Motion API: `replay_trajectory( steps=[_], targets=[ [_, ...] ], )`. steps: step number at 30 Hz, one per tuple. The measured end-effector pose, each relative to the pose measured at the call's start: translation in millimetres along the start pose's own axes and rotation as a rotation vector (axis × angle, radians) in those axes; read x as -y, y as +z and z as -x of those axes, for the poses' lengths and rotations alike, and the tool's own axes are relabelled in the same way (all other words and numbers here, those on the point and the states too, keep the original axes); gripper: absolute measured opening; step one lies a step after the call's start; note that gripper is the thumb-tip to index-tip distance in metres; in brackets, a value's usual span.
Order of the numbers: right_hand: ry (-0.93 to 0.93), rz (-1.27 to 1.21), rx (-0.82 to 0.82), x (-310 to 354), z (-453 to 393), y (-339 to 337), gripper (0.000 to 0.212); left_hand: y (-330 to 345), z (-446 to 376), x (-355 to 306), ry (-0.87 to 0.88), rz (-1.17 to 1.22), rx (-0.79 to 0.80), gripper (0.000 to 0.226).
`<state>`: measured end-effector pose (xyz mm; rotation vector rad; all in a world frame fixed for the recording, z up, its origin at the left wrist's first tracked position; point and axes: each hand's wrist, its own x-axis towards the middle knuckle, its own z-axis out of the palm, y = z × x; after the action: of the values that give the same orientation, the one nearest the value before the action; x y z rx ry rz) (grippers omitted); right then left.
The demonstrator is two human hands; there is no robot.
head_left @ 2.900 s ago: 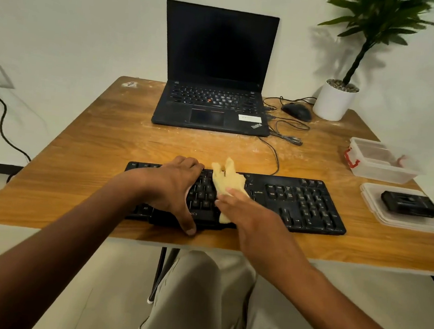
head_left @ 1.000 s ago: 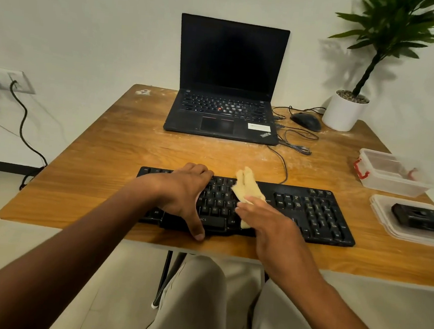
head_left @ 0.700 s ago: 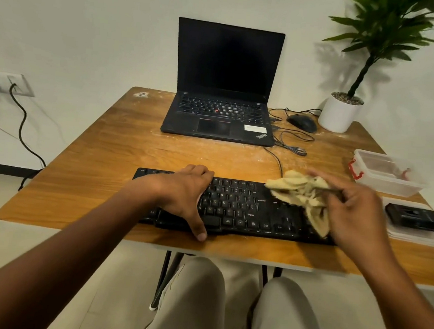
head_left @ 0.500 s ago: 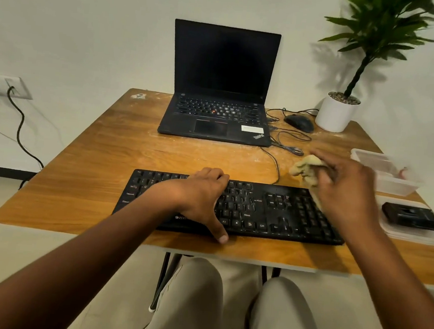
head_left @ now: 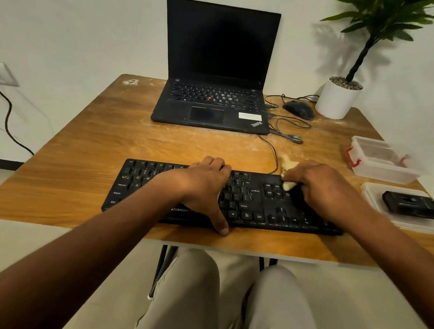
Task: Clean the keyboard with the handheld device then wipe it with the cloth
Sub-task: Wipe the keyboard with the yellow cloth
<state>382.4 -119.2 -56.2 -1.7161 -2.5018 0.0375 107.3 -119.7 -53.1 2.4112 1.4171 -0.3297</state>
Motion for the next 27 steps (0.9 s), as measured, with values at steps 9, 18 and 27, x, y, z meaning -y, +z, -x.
replay_trajectory(
  steps=[9,18,27],
  targets=[
    [-0.056,-0.268,-0.159,30,-32,-12,0.039,-2,2,-2,-0.012,0.011,0.014,0.139],
    [-0.157,-0.033,0.037,-6,-18,-1,0.051,-3,0,-3,-0.006,-0.011,0.021,0.137],
    [-0.055,-0.106,-0.101,-4,-24,-25,0.04,-4,2,-4,-0.01,-0.013,0.018,0.135]
  ],
)
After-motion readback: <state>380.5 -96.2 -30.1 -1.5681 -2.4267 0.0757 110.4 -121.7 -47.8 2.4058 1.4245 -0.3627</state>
